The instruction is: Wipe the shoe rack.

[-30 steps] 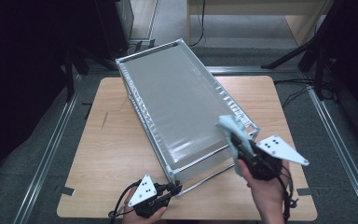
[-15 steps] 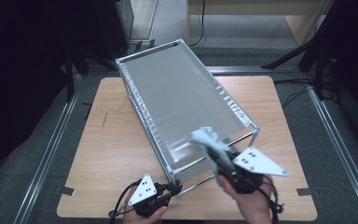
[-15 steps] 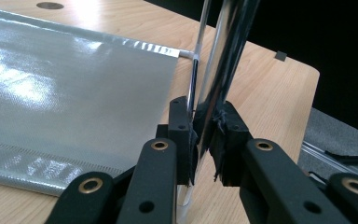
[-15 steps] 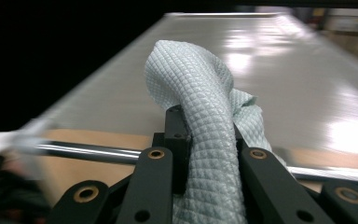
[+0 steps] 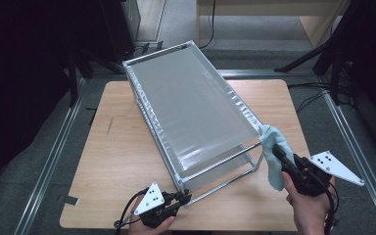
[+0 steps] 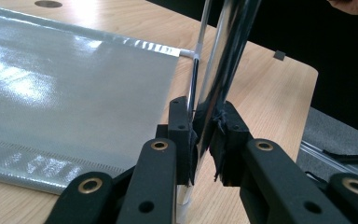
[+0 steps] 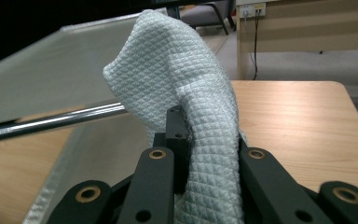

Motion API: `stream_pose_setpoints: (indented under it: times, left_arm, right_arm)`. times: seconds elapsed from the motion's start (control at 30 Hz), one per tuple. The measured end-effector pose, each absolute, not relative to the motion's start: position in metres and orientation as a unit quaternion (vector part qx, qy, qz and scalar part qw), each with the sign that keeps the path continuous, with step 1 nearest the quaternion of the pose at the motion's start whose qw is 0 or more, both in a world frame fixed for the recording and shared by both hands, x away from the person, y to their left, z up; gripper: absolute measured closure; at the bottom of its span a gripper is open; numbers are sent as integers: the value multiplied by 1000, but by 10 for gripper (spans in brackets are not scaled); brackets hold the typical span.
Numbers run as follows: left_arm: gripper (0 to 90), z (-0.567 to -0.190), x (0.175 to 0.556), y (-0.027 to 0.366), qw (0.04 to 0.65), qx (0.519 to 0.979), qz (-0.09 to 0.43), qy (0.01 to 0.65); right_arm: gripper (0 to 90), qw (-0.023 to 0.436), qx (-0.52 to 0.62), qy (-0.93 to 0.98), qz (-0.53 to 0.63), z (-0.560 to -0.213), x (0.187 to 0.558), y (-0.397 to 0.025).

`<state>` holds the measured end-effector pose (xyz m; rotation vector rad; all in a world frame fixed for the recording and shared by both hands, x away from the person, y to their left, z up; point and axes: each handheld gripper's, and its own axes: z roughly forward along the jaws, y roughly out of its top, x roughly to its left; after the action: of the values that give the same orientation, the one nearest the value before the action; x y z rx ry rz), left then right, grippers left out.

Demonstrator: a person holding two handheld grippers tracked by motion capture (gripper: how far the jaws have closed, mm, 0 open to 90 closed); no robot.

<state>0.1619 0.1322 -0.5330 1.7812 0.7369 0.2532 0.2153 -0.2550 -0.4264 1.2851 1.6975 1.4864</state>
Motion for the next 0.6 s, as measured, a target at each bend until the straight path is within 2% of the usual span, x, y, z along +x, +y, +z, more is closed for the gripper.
stream_pose_setpoints:
  times: [0.23, 0.3, 0.33, 0.37, 0.53, 0.6]
  left_arm:
    - [792, -533, 163, 134, 563, 759, 106, 310]
    - [793, -533, 163, 134, 563, 759, 106, 309]
    - [793, -533, 163, 134, 563, 759, 105, 309]
    - [793, -533, 163, 135, 563, 760, 105, 309]
    - [795, -533, 163, 135, 562, 762, 106, 306]
    - [795, -533, 164, 135, 562, 763, 104, 302]
  right_arm:
    - [817, 325, 508, 590, 537, -419, 207, -269]
    - [816, 320, 510, 598, 530, -421, 209, -268]
    - [813, 257, 516, 619, 533, -436, 218, -264]
    - [813, 249, 517, 622, 533, -440, 219, -262]
    - [813, 259, 522, 652, 485, -460, 228, -249]
    - [814, 255, 536, 678, 435, -485, 237, -244]
